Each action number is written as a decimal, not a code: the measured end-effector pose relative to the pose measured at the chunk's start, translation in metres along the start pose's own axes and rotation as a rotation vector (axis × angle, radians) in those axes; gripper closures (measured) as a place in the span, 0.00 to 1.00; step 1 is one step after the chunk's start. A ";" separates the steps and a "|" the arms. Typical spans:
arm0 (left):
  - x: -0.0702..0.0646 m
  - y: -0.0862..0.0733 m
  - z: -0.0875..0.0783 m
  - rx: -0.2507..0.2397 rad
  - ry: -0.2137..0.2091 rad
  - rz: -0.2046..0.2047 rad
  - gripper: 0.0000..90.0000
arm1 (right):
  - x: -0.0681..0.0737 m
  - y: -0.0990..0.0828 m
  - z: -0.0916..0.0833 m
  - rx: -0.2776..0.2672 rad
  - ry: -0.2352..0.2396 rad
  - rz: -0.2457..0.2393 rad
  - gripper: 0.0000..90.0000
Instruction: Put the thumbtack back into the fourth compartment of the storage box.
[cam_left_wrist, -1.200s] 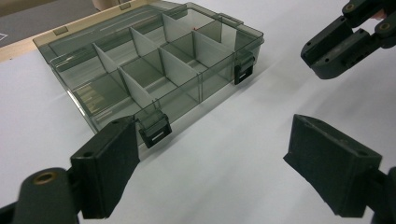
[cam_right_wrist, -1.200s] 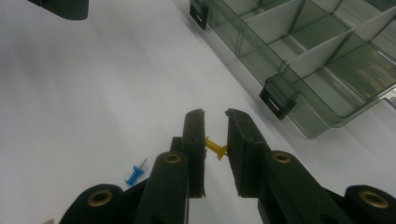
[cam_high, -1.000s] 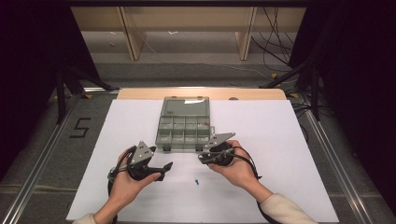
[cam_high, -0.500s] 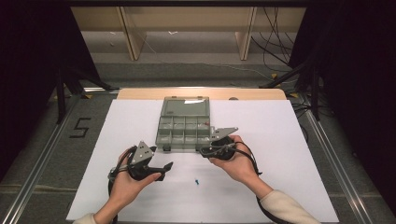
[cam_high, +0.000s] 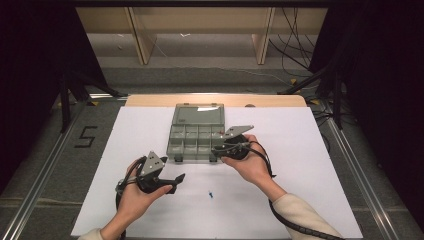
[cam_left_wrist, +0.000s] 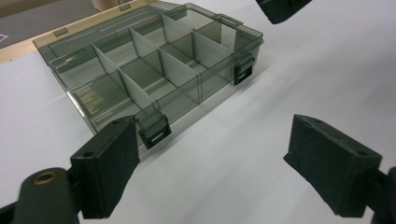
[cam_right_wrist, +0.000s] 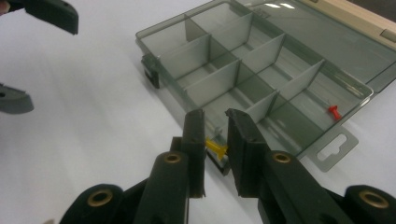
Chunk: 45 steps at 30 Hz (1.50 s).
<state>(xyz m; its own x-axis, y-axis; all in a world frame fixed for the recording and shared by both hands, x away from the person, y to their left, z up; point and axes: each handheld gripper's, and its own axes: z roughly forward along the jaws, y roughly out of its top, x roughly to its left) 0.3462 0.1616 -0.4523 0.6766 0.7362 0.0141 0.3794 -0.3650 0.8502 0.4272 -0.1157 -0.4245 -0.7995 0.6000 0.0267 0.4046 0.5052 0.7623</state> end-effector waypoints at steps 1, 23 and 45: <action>-0.001 0.000 0.001 -0.011 0.000 -0.016 0.18 | -0.002 0.002 0.000 0.012 0.008 0.004 0.87; 0.000 0.000 0.000 -0.001 -0.001 -0.002 0.18 | -0.020 0.013 0.007 -0.027 -0.051 0.031 0.87; 0.000 -0.001 0.002 -0.007 0.004 -0.014 0.18 | -0.038 0.022 0.023 -0.058 -0.092 0.055 0.87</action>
<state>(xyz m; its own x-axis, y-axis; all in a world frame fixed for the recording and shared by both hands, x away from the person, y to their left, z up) 0.3467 0.1608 -0.4539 0.6689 0.7433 0.0040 0.3846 -0.3507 0.8538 0.4769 -0.1133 -0.4234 -0.7317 0.6815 0.0117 0.4180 0.4351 0.7974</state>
